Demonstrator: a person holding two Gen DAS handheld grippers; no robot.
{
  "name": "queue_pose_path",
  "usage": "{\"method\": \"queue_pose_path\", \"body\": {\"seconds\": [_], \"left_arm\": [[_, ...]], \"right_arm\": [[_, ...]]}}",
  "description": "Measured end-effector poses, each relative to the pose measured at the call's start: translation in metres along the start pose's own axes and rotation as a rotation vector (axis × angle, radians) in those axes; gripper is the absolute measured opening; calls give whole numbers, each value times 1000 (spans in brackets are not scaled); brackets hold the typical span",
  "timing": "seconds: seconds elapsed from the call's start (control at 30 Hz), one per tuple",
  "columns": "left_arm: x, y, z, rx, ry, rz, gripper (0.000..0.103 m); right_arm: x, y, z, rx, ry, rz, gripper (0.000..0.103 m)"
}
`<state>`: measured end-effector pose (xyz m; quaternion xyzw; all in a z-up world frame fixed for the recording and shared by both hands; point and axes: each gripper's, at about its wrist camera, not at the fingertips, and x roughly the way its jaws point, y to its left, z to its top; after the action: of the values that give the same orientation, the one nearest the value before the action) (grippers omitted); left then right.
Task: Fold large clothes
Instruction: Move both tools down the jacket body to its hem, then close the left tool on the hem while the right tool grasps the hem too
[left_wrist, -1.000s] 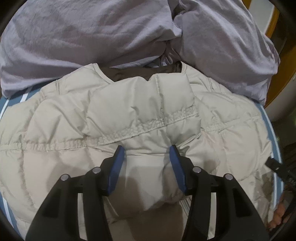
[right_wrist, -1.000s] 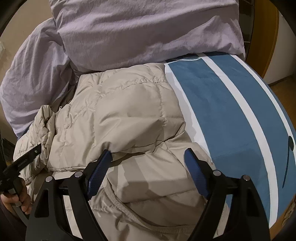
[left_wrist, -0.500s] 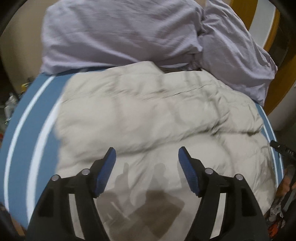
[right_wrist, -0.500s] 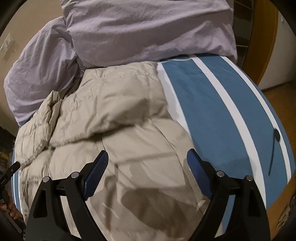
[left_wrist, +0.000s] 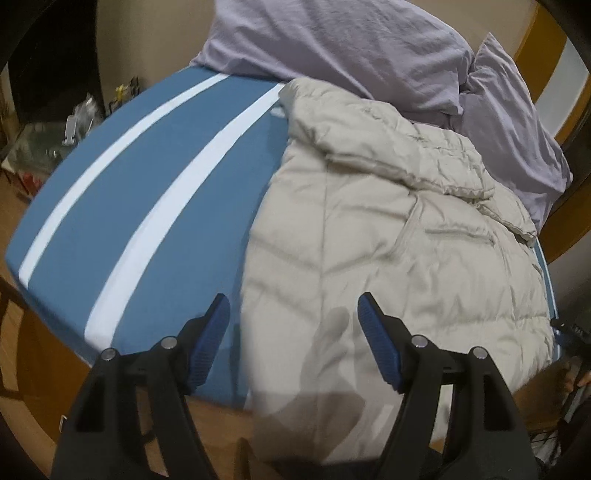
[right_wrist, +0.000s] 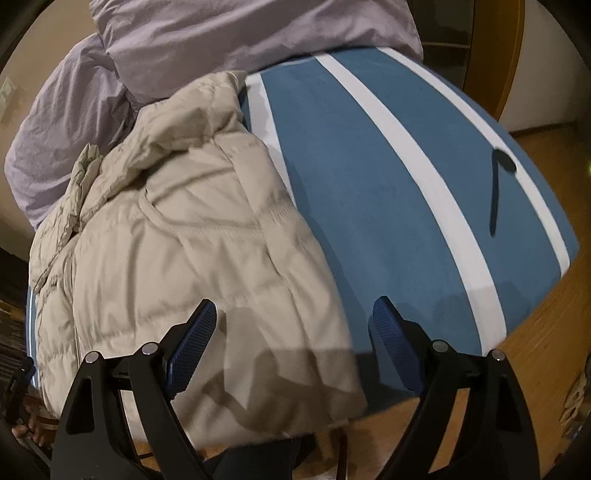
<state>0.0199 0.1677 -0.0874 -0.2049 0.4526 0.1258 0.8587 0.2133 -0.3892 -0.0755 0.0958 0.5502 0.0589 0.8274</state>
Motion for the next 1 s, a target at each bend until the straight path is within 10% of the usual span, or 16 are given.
{"method": "queue_pose_path", "body": {"seconds": [0.4, 0.73, 1.0], "left_arm": [[7, -4, -46, -19, 58, -51, 66], [0, -10, -47, -48, 42, -67, 29], [-20, -20, -30, -26, -16, -59, 15]], "right_arm": [[6, -11, -23, 18, 30, 120, 59], [1, -13, -33, 54, -12, 174, 15], [-16, -1, -22, 40, -73, 152, 10]]}}
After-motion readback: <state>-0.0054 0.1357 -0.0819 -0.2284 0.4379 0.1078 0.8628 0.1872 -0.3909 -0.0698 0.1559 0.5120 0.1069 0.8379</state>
